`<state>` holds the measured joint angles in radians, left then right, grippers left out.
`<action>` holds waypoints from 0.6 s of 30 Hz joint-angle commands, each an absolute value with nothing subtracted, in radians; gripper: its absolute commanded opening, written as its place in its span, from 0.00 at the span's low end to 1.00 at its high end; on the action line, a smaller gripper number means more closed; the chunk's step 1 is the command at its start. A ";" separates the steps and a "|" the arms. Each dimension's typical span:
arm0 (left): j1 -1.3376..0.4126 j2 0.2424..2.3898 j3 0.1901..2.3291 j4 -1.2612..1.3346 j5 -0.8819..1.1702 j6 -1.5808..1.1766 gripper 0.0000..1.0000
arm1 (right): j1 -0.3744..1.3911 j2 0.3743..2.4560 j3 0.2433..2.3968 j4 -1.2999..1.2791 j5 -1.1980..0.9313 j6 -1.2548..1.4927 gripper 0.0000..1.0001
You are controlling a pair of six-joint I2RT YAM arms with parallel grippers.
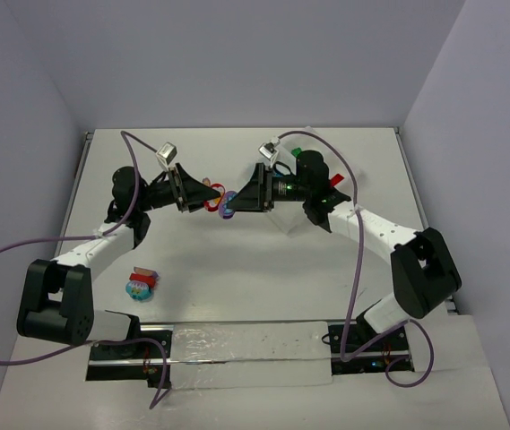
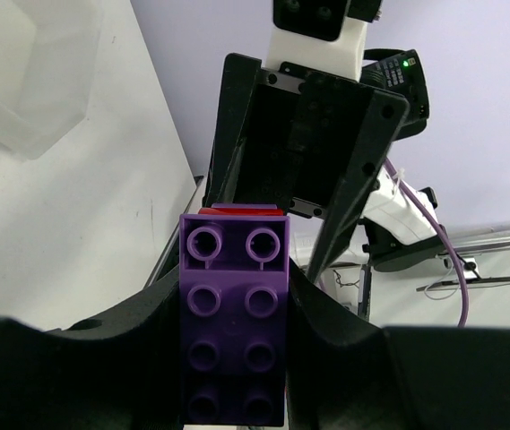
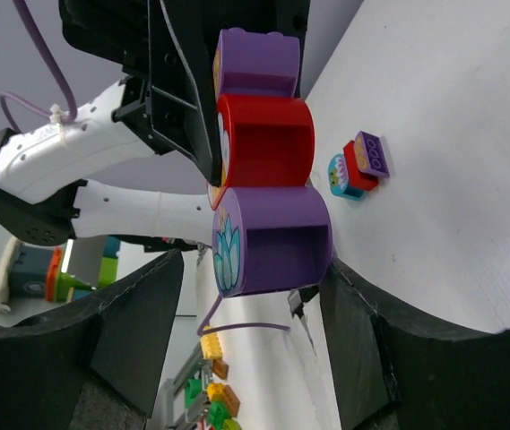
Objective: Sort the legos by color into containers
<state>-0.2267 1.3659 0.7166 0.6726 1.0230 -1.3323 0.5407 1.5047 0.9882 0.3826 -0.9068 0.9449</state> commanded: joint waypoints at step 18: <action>-0.208 1.310 0.783 0.677 1.040 -1.297 0.00 | 0.558 1.551 0.914 0.621 -0.982 1.058 0.00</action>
<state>-0.2195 1.3528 0.7178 0.6916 1.0494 -1.3194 0.5434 1.5555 0.9552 0.5362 -0.9466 1.0637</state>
